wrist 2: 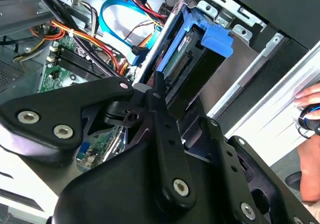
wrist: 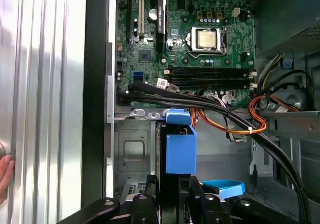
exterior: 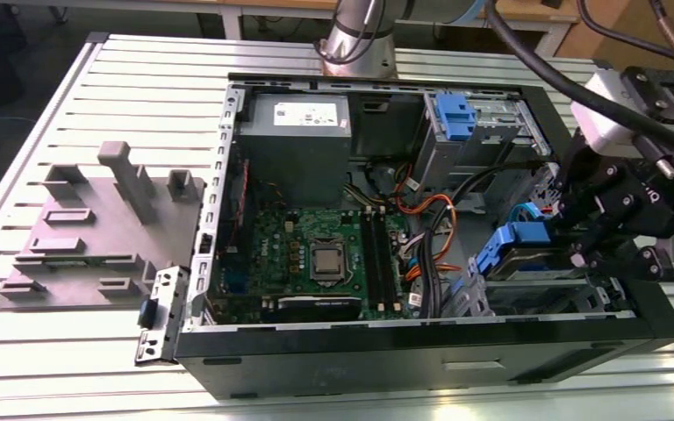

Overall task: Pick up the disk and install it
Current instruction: 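Insert the disk into the insertion slot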

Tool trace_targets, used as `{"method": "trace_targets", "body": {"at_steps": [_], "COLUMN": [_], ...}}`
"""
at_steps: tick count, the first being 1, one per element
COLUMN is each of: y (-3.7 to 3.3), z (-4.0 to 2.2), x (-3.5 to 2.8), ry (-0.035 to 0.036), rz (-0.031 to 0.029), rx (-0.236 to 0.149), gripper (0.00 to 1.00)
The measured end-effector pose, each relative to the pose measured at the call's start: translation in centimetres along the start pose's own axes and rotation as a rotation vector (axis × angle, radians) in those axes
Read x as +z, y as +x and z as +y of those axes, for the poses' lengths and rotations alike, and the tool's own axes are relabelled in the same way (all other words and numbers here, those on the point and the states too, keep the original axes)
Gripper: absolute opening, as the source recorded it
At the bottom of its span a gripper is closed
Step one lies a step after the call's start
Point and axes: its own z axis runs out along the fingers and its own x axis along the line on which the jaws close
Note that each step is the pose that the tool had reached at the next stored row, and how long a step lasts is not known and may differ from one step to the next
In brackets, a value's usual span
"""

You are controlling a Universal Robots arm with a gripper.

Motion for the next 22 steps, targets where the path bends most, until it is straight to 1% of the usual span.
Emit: {"method": "trace_targets", "body": {"at_steps": [5,11,12,14,15,22], "y": [0.04,0.05,0.05,0.06,0.05,0.05], "z": [-0.04,-0.05,-0.05,-0.05,-0.05,-0.05], "x": [0.69,0.71,0.75,0.79,0.74,0.73], "ry": [0.0000,0.0000,0.0000,0.0000,0.0000,0.0001], "rz": [-0.0002,0.0000,-0.0009,-0.0013,-0.0004,0.0000], "rx": [0.000,0.000,0.000,0.000,0.000,0.000], "gripper": [0.35,0.35,0.35,0.36,0.42,0.42]}}
